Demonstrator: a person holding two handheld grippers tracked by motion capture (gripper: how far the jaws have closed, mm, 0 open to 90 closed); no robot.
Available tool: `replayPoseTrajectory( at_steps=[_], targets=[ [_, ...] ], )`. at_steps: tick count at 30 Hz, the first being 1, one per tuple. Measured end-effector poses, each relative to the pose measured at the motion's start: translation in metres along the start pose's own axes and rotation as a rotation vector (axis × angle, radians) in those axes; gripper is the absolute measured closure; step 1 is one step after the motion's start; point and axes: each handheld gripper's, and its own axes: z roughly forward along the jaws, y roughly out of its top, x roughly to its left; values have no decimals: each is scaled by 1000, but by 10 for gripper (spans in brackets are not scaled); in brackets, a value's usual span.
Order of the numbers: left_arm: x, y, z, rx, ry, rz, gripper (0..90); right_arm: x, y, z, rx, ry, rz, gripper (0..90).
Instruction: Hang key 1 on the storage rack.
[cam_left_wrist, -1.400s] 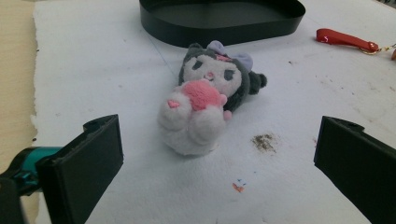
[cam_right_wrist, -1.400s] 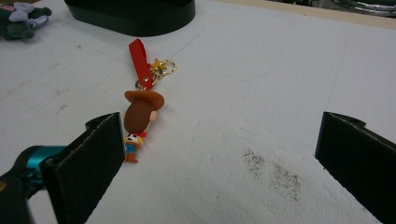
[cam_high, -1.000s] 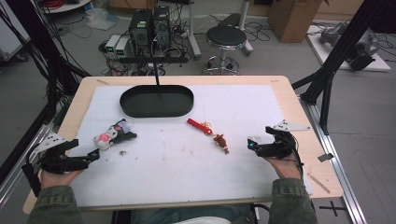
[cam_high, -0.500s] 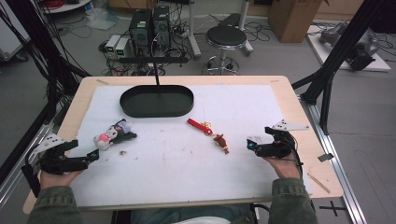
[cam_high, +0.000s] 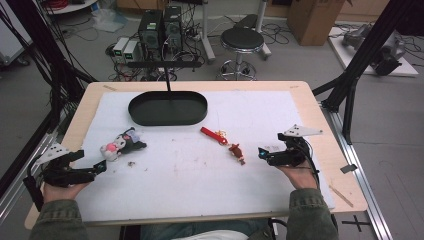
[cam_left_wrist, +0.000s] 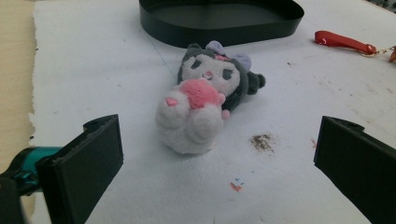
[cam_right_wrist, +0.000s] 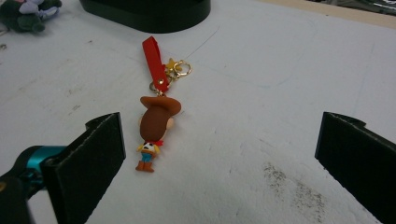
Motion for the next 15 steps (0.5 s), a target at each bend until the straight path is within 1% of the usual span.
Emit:
replayPoseTrajectory(
  at_steps=[6, 8, 9, 10, 11, 15],
  targets=[
    [0, 0, 1, 7, -1, 4, 17, 3, 6, 9, 34, 26, -14, 5],
    [0, 0, 1, 4, -2, 2, 17, 4, 9, 13, 47, 54, -17, 5],
    [0, 0, 1, 5, -2, 2, 17, 4, 9, 13, 47, 54, -17, 5],
    [0, 0, 1, 7, -1, 1, 17, 4, 13, 16, 61, 57, -26, 5],
    [0, 0, 1, 9, -2, -2, 17, 4, 13, 16, 61, 57, -26, 5],
    [0, 0, 1, 12, -2, -1, 17, 7, 23, 22, 73, 69, -44, 5]
  ],
)
